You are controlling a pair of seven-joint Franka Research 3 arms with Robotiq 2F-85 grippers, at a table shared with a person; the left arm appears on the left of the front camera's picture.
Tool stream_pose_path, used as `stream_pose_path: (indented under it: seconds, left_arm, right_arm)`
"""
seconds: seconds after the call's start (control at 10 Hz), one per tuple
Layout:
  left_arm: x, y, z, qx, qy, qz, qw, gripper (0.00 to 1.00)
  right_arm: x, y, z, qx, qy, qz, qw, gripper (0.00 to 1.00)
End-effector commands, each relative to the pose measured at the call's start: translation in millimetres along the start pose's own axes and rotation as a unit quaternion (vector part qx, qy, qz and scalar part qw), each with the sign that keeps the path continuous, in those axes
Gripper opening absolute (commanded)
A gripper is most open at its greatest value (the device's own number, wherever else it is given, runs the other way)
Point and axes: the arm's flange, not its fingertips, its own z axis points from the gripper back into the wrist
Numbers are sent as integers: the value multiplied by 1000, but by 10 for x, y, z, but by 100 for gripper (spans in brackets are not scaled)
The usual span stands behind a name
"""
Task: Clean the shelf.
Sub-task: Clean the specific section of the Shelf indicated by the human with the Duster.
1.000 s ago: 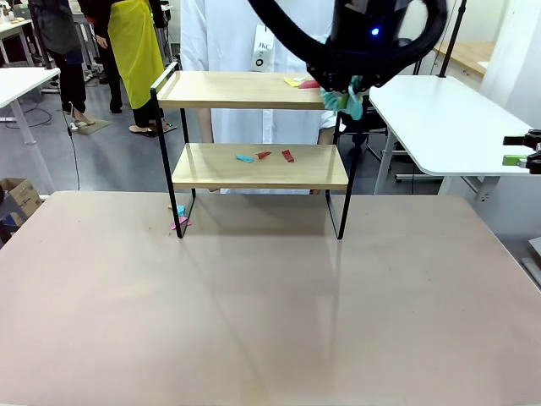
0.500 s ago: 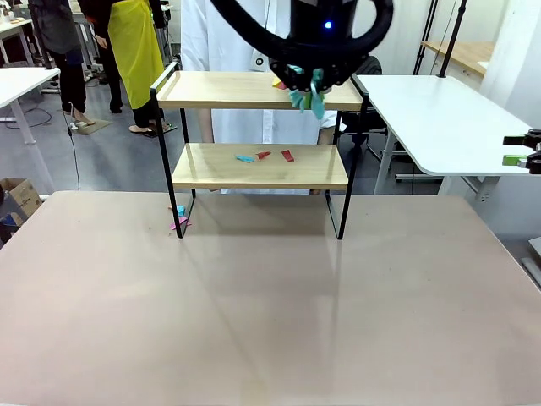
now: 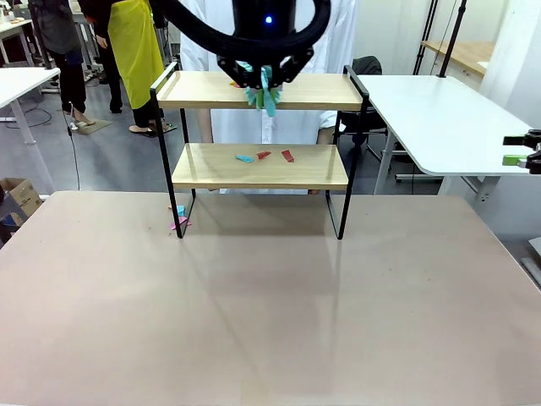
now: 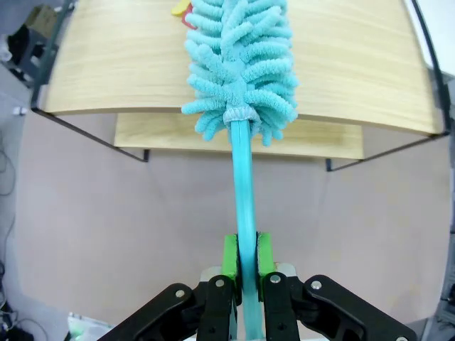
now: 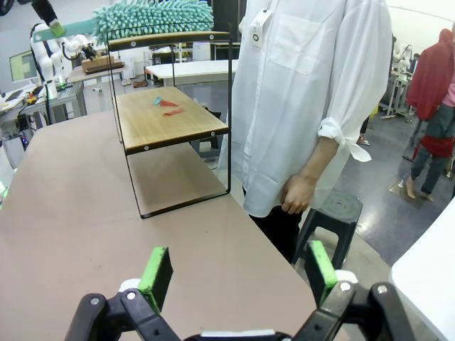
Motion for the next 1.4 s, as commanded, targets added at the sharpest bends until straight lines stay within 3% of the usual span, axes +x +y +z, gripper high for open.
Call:
stream_pose_path:
  seconds: [0.0, 0.5, 0.9, 1.1, 1.3]
  left_arm:
    - [-26, 310, -24, 11, 3, -8, 1000, 13]
    - [95, 881, -56, 95, -10, -25, 995, 13]
    - [14, 1201, 157, 206, -91, -21, 974, 13]
    - [-35, 1294, 341, 209, -133, -3, 969, 13]
    - [-68, 1300, 448, 146, -154, -12, 977, 13]
  right_arm:
    - [72, 10, -23, -5, 12, -6, 1000, 100]
    - [72, 10, -23, -5, 12, -6, 1000, 100]
    - [72, 10, -23, -5, 12, -6, 1000, 100]
    - [72, 10, -23, -5, 12, -6, 1000, 100]
    - [72, 10, -23, -5, 12, -6, 1000, 100]
